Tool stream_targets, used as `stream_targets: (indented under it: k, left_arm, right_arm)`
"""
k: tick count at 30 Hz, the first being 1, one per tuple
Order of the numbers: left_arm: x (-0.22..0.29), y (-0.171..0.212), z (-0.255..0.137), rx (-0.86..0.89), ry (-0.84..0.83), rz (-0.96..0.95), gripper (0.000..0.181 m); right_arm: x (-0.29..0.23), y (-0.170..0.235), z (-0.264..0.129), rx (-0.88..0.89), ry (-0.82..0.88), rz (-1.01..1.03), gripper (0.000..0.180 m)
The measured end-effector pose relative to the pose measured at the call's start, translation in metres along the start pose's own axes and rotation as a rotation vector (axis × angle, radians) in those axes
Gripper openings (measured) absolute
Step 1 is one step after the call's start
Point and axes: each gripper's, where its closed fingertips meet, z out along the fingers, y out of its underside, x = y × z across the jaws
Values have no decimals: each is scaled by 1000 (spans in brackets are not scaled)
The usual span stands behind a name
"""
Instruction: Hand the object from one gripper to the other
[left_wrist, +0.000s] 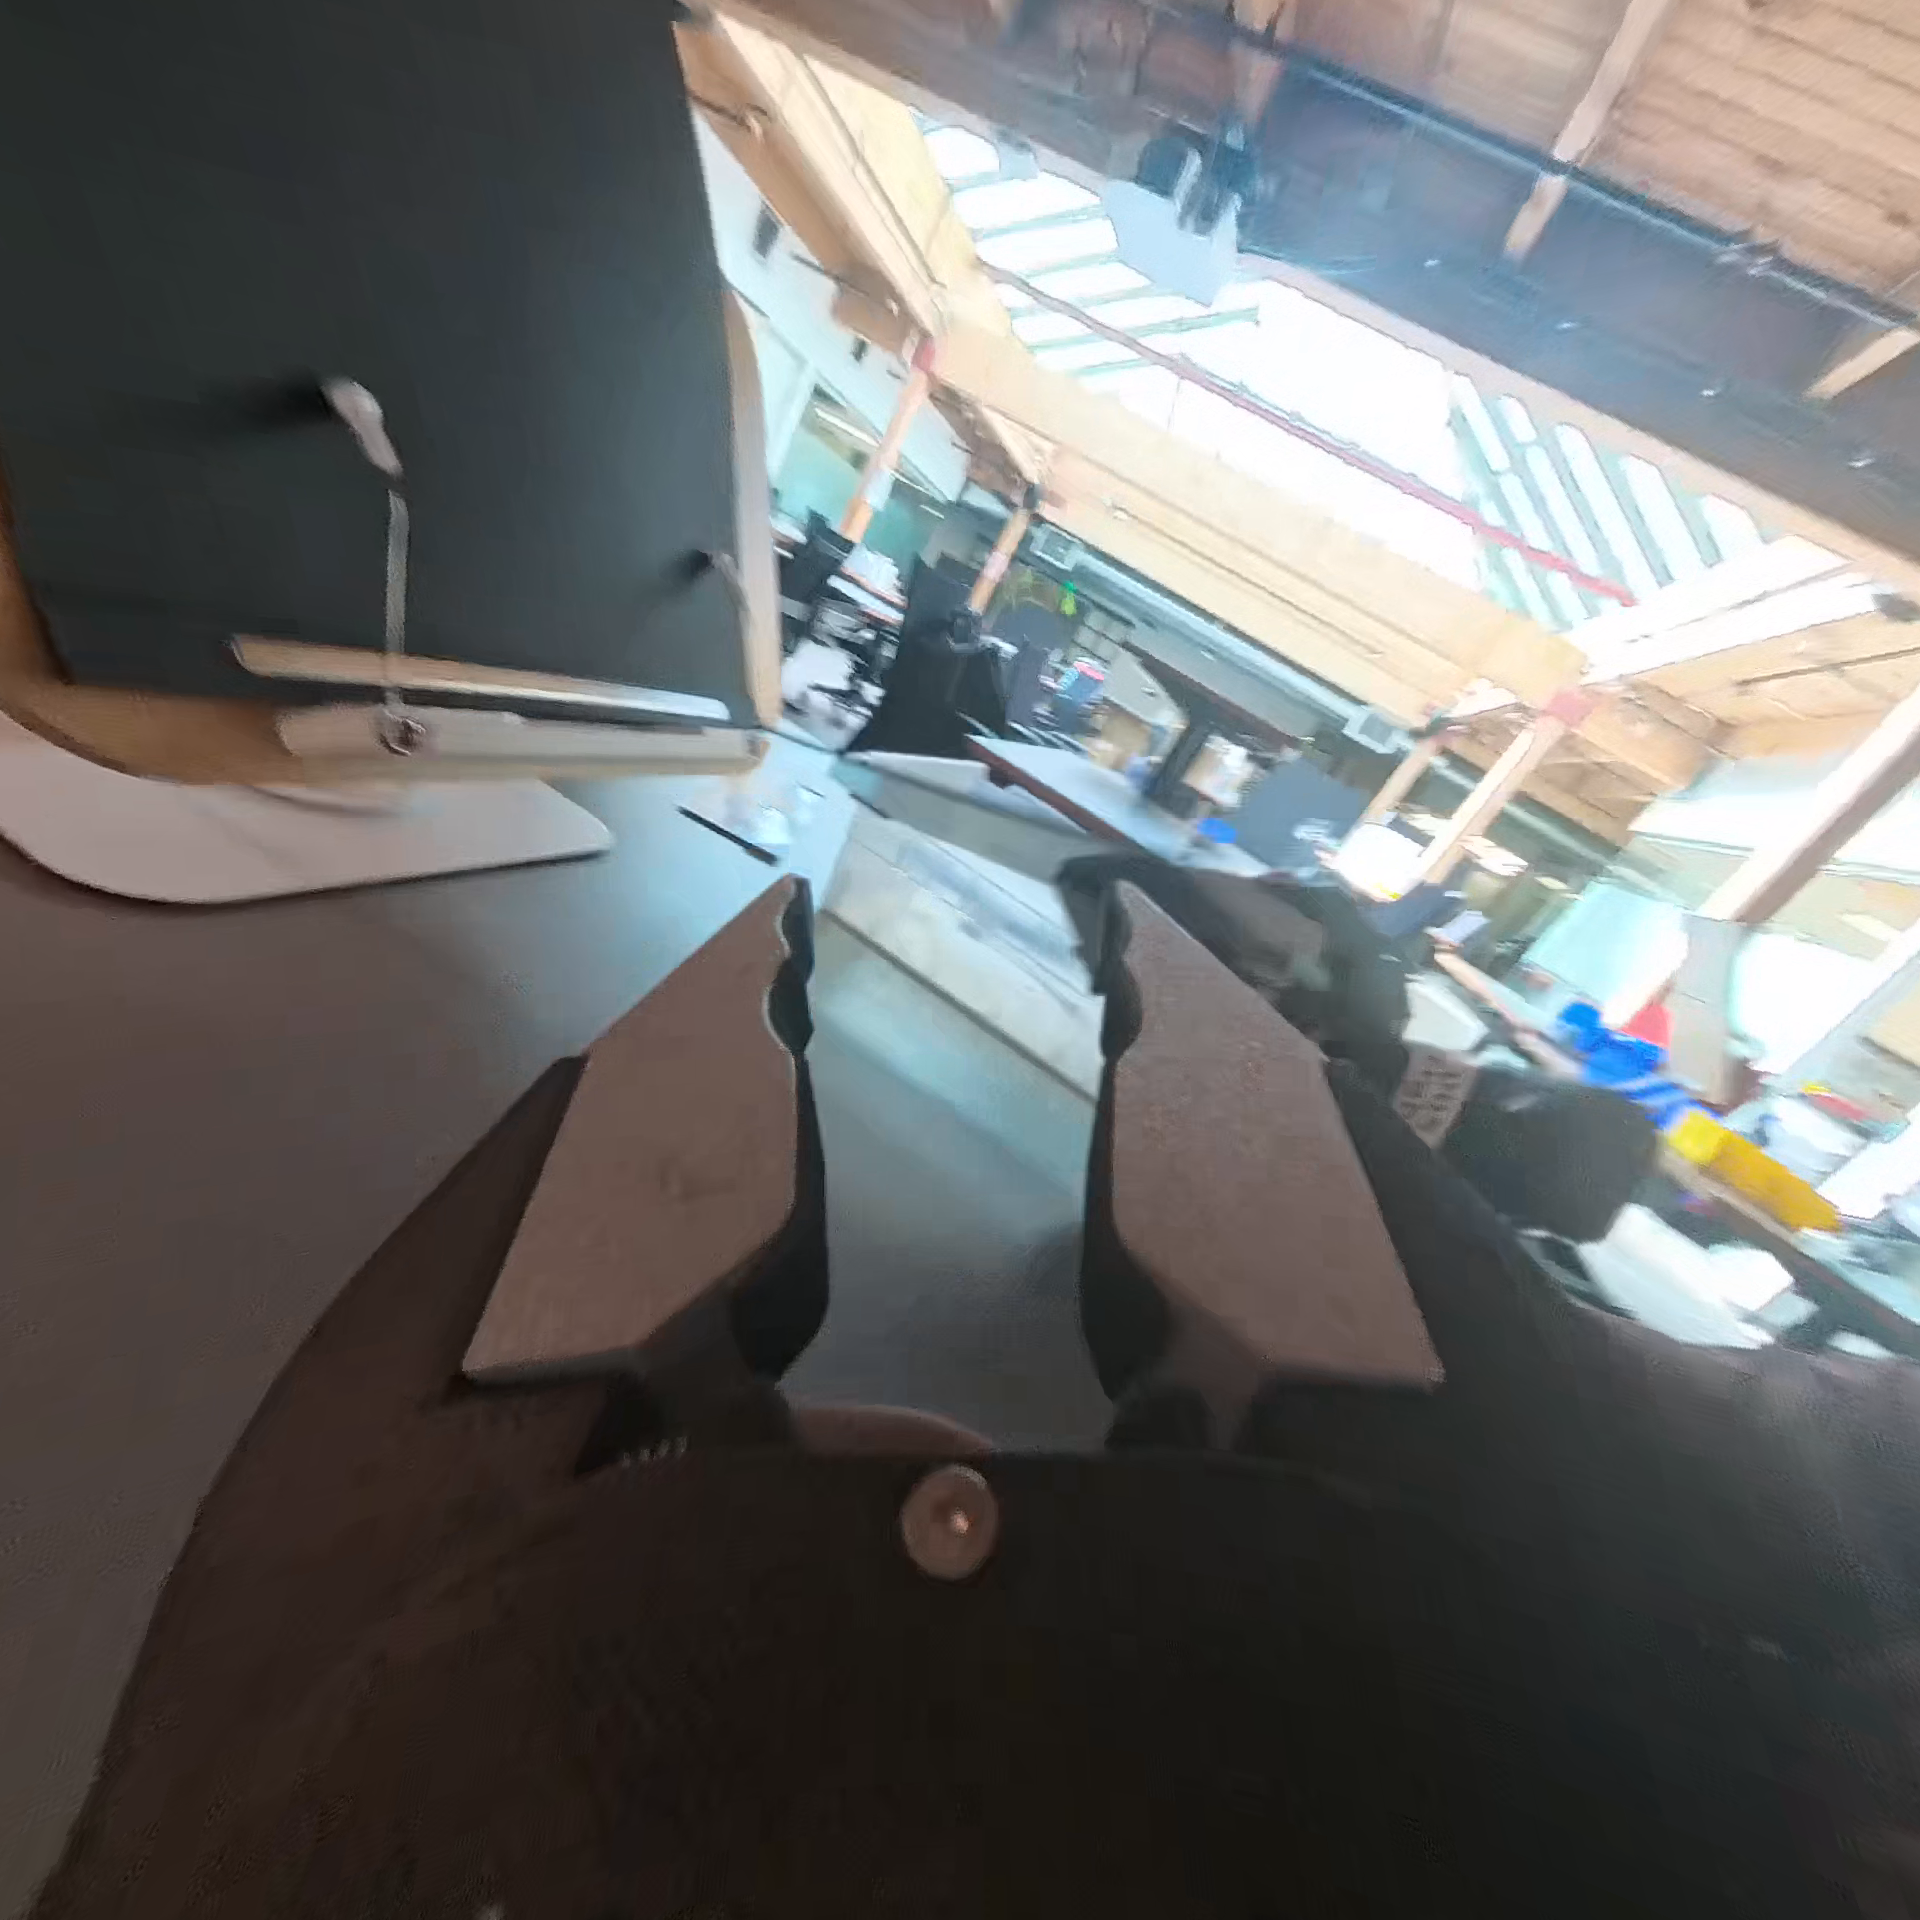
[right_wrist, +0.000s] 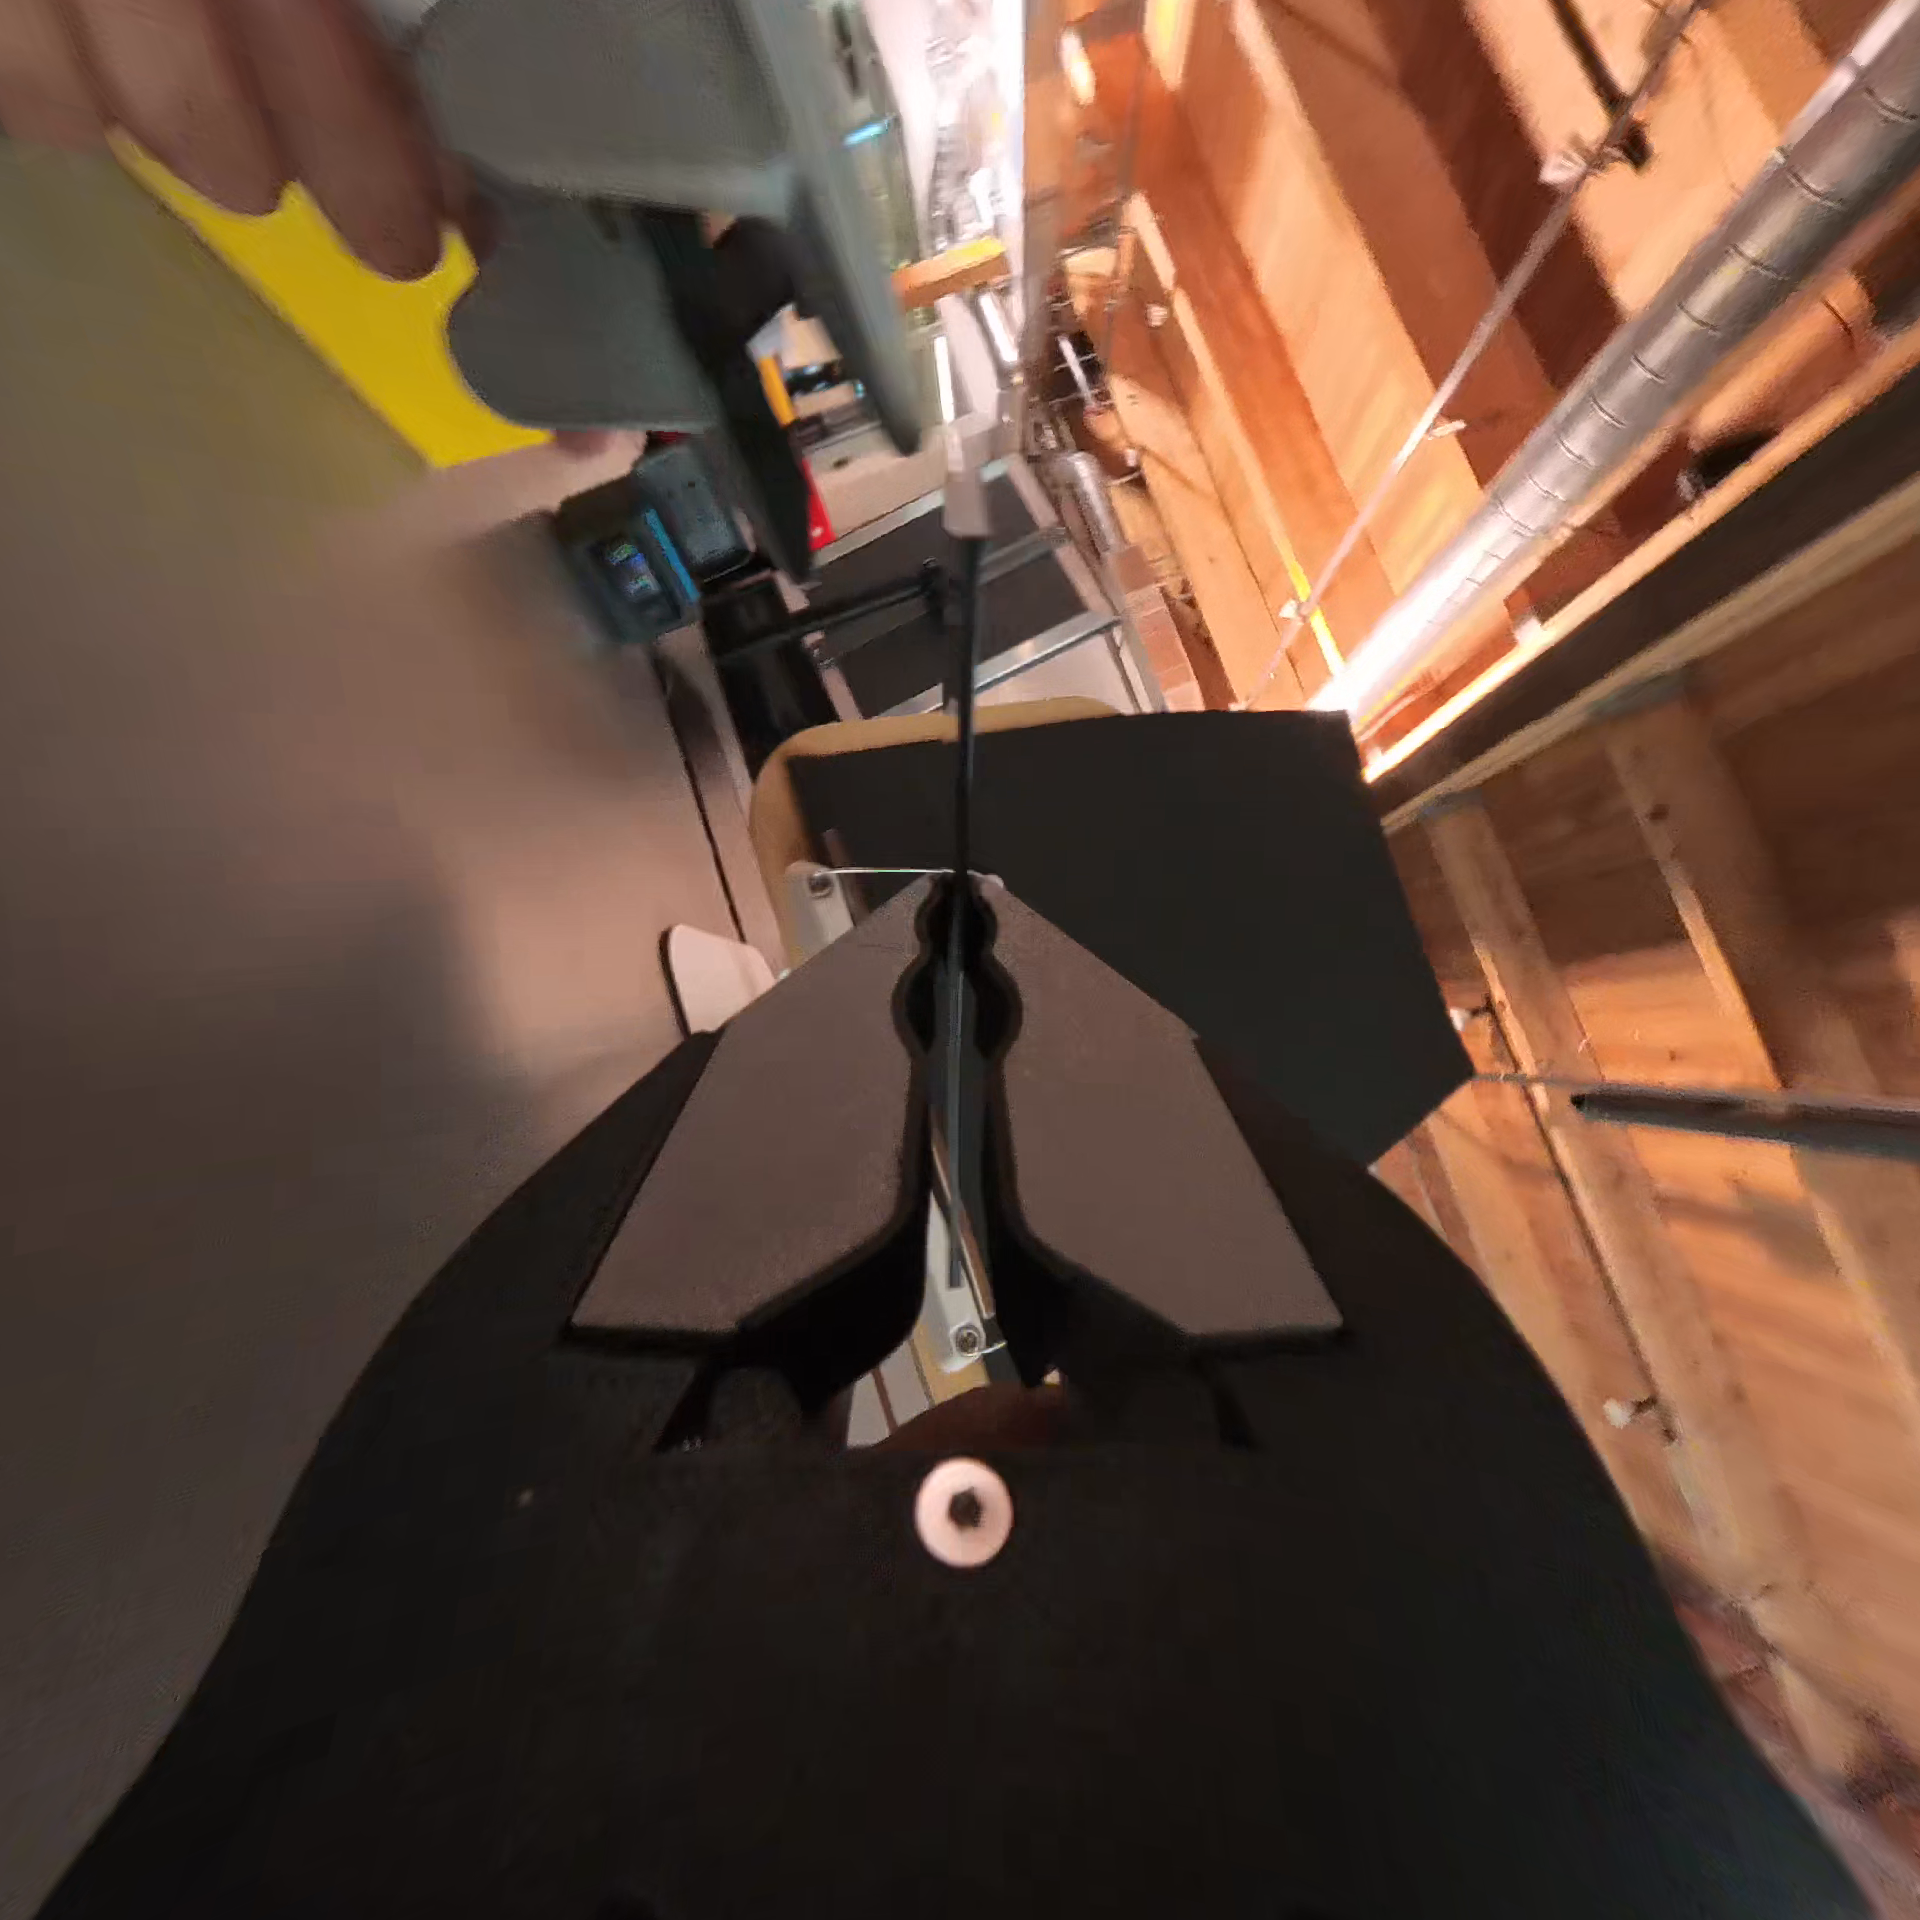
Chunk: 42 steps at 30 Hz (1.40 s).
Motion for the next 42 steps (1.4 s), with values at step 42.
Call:
stream_targets:
  k: [42]
  left_arm:
    - [45, 13, -5, -86, 268, 95, 0]
  right_arm:
    - [15, -22, -18, 320, -297, 1146, 39]
